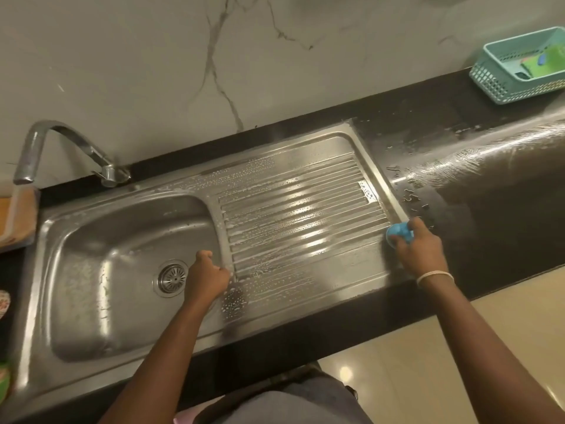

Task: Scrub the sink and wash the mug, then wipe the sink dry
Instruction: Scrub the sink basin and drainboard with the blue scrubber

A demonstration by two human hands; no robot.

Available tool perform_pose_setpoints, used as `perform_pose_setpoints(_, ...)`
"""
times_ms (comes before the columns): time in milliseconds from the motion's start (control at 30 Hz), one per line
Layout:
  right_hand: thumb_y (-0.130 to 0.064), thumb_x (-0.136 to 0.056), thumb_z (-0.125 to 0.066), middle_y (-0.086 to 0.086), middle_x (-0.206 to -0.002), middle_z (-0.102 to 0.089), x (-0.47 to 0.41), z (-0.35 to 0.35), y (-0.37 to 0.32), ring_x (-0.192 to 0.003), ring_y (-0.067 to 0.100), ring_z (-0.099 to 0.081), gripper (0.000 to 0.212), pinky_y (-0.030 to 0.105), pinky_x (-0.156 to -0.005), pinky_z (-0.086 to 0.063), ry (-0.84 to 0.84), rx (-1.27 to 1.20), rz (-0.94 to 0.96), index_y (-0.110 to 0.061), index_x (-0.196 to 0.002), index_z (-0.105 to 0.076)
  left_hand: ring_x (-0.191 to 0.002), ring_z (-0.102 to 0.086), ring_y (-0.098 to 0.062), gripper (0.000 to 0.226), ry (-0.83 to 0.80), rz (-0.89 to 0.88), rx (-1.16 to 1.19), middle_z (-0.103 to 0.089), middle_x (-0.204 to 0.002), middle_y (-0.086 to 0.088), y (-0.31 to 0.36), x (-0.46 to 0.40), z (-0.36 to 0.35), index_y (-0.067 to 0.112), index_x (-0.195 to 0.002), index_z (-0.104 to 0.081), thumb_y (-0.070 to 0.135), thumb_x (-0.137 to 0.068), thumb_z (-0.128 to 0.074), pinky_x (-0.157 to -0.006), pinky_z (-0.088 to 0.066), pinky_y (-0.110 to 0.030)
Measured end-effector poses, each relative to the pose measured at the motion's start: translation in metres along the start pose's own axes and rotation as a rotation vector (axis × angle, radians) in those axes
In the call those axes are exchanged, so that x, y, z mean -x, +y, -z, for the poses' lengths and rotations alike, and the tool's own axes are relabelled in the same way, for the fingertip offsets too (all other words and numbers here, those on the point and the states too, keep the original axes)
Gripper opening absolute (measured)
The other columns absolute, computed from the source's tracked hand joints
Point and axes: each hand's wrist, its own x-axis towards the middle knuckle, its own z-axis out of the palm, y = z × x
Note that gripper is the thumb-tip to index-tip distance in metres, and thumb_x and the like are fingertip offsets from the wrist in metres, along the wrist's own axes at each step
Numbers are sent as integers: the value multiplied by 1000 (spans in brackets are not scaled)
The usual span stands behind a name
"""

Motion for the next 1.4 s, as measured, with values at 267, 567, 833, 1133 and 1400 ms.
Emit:
perform_pose_setpoints(267,-26,-94,-60,13,-92,-69,76,-126,-74,-83,31,-67,19,41,-74,-56,-314,-21,277,-22,-111,-51,-93,-62,-21,47,-97,-44,-19,-65,-111,-6,1,6,12,17,-134,-44,21,-89,-57,-77,-48,-33)
perform_pose_setpoints(567,-35,-94,-60,14,-92,-70,148,-215,-153,-82,34,-68,22,48,-74,-56,-611,122,537,-19,-104,-49,-99,-62,-16,37,-176,-80,94,-63,-110,-1,-52,14,54,17,-124,-51,21,-89,-61,-94,-50,-36)
perform_pose_setpoints(833,-28,-87,-73,11,-106,-67,179,-276,-204,-91,26,-64,32,24,-73,-40,-782,309,571,-15,-113,-58,-101,-62,-11,46,47,-87,180,-64,-115,5,-142,36,138,25,-117,-54,38,-78,-76,-89,-53,-31)
perform_pose_setpoints(1133,-23,-105,-47,17,-81,-61,345,-384,-337,-60,19,-57,27,29,-53,-48,-1083,-293,397,1,-118,-46,-97,-62,-5,27,350,76,457,-63,-103,15,-293,63,263,29,-118,-56,30,-91,-60,-86,-54,-29)
perform_pose_setpoints(1400,-31,-104,-47,6,-99,-62,438,-453,-390,-80,15,-64,27,23,-58,-58,-1165,-131,412,-16,-126,-44,-108,-61,-20,33,380,249,212,-63,-118,-4,-354,67,307,14,-127,-55,17,-94,-56,-92,-50,-33)
